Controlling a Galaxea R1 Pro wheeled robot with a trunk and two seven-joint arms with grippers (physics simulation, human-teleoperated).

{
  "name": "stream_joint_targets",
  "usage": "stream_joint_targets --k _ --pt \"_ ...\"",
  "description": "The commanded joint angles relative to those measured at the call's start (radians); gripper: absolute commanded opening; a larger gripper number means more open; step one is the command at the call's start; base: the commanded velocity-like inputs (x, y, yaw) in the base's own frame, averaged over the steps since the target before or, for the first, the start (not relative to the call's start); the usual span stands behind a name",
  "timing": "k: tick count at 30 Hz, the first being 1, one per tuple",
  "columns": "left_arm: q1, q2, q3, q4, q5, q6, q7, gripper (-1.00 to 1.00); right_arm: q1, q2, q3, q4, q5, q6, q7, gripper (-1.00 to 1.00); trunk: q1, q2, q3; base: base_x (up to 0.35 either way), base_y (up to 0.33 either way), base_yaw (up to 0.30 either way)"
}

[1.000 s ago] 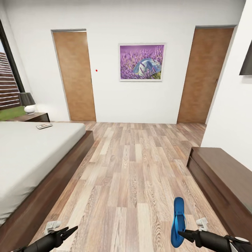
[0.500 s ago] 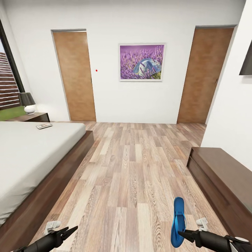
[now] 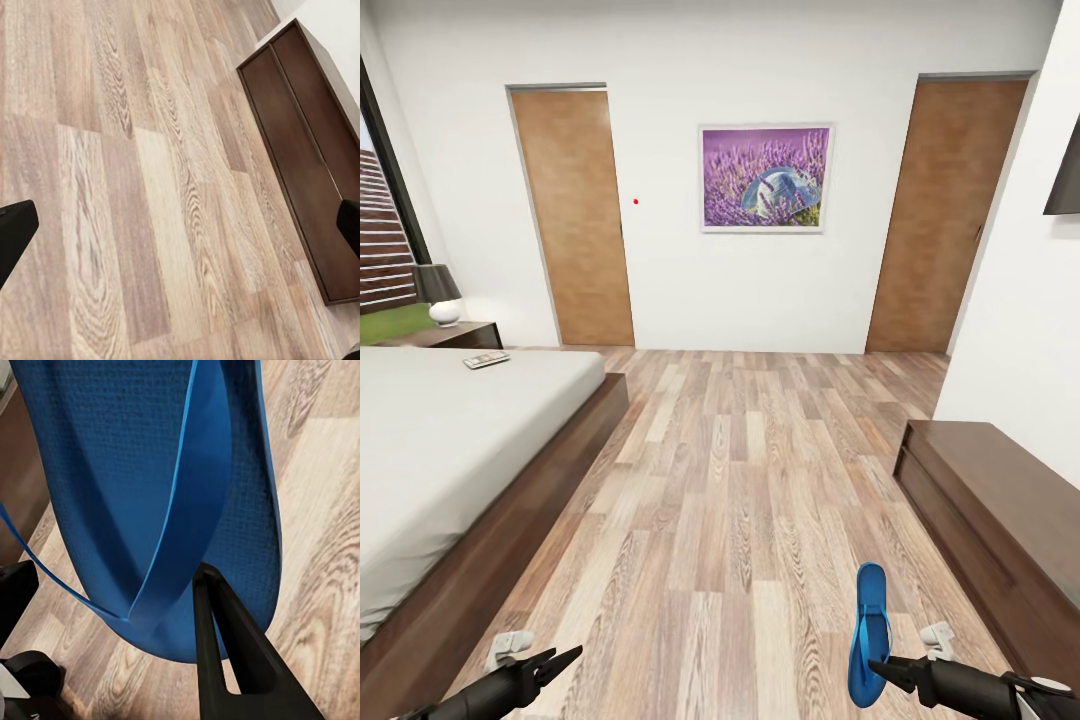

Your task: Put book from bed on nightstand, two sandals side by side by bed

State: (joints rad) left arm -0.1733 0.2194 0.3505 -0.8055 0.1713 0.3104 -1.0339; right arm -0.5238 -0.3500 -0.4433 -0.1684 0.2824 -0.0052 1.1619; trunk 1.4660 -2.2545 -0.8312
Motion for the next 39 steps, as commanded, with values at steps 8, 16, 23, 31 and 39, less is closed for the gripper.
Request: stream_joint_targets --k 8,16,23,31,39 --pt "-0.001 0.000 0.001 0.000 0.005 0.010 -0.003 1.00 -0.001 0.000 -0.009 0.000 0.008 0.004 0.008 -1.00 0.000 0.000 -0.001 0.011 -0.005 0.000" --pt "0.000 0.000 0.001 0.000 0.005 0.010 -0.002 1.00 -0.001 0.000 -0.009 0.000 0.008 0.004 0.009 -1.00 0.000 0.000 -0.001 0.260 -0.085 0.000" --pt "0.000 0.000 0.001 0.000 0.005 0.010 -0.002 1.00 -0.001 0.000 -0.009 0.000 0.008 0.004 0.008 -1.00 0.000 0.000 -0.001 0.317 -0.008 0.000" --pt "-0.001 0.000 0.003 0.000 0.005 0.010 -0.002 1.00 -0.001 0.000 -0.009 0.000 0.008 0.004 0.008 -1.00 0.000 0.000 -0.001 0.322 0.000 0.000" --pt "0.000 0.000 0.002 0.000 0.005 0.010 -0.002 1.00 -0.001 0.000 -0.009 0.000 0.008 0.004 0.008 -1.00 0.000 0.000 -0.003 0.323 0.000 0.000"
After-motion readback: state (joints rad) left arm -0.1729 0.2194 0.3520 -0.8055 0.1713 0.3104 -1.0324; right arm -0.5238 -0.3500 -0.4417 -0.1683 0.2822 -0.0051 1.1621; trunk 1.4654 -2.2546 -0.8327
